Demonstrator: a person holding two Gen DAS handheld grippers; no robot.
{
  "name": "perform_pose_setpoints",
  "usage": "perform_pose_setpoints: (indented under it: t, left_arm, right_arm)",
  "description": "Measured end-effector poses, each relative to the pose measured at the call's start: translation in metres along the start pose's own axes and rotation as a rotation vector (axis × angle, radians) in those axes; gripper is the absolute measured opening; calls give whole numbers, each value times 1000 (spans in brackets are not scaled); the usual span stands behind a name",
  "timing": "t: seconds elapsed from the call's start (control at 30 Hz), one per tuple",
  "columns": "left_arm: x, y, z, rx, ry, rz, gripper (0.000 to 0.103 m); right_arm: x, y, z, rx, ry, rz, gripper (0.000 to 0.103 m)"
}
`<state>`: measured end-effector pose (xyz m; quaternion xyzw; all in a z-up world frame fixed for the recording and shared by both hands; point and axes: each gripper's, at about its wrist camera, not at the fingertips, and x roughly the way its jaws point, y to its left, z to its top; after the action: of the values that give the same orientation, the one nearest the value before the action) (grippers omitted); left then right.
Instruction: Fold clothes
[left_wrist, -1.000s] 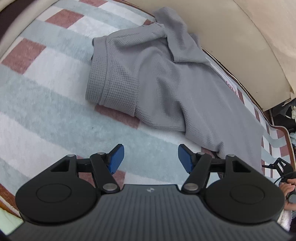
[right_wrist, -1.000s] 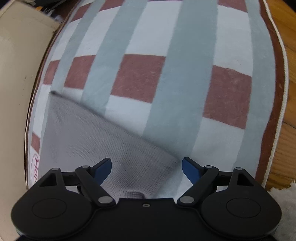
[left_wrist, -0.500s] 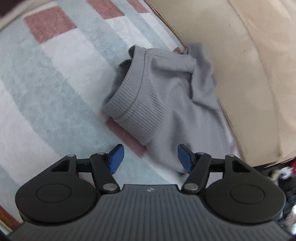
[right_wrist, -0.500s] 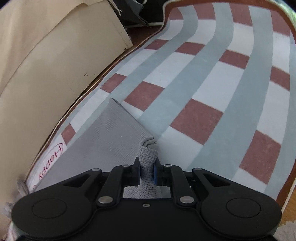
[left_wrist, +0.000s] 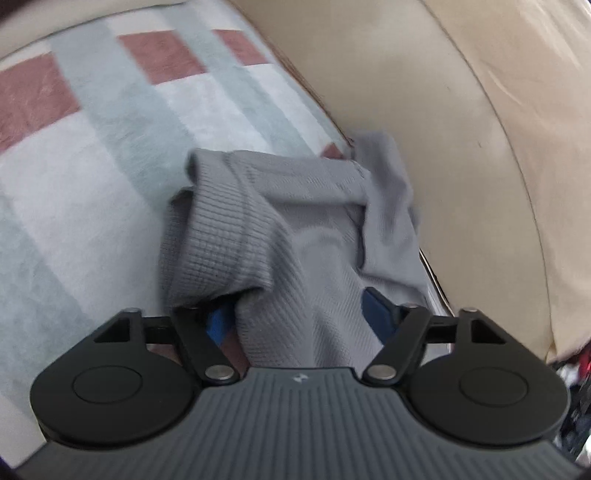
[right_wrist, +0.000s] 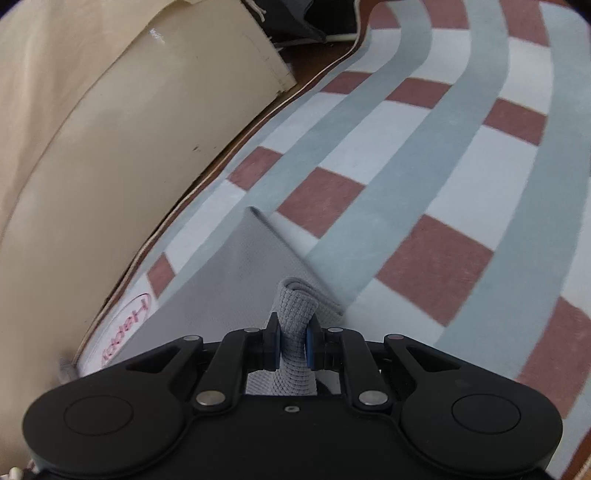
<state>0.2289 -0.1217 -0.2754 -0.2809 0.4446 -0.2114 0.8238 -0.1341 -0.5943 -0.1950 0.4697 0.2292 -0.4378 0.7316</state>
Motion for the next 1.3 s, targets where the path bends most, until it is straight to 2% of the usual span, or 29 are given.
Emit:
perform_pose_setpoints:
  t: [0.03,0.17,0.2,0.33,0.47,0.53,0.6,0.67,0.73,0.87,0.9,0.97,1.0,1.03,1.1,1.2,1.3]
  left_arm:
    - [-2,-6,-1,72,-19,30,13]
    - [-9,-29,-4,358,-93,151,12]
    - [-12,-34,-4,400,-104,166,12]
    - [-37,-53,3,370,-142,122,9]
    - [-72,-74,-1,363,-179,81,6]
    - [-88,-74,-11,348,-170,53,6]
    - [-92,-69,-28,356,-131,68,5]
    - [-84,-57,-45,368,-66,102,5]
    - [-74,-42,-56,322,-2,100,5]
    - [-64,-38,-69,263,74,94,7]
    - [-65,-40,-70,269,80,102,9]
    - [-67,-45,-70,275,92,112,21]
    - [-66,-43,-69,259,101,105,30]
    - [-65,-39,-68,229,112,85,32]
    - [-64,-27,-69,144,130,62,31]
    - [-65,-10,-70,38,139,91,32]
    - [-65,-7,-68,28,123,105,32]
  right_arm:
    - [-1,1,1,-3,-1,10,15]
    - [-5,16,11,-122,-37,30,15]
    - [-5,19,15,-143,-46,31,15]
    - [-17,17,36,-149,-88,102,14]
    - [-56,15,51,-233,-194,192,14]
    - [-79,7,53,-260,-210,231,14]
    - [-102,-5,50,-327,-212,261,14]
    - [-118,-21,52,-348,-182,274,13]
    - [-119,-38,55,-360,-138,226,13]
    - [-76,-68,55,-359,25,81,13]
    - [-68,-74,52,-366,48,59,13]
    - [-57,-81,41,-402,93,30,13]
    - [-55,-85,36,-397,99,32,13]
    - [-52,-91,32,-375,108,49,13]
    - [-49,-108,26,-312,128,94,14]
    - [-49,-135,17,-200,108,200,14]
    - [-49,-149,11,-154,97,271,16]
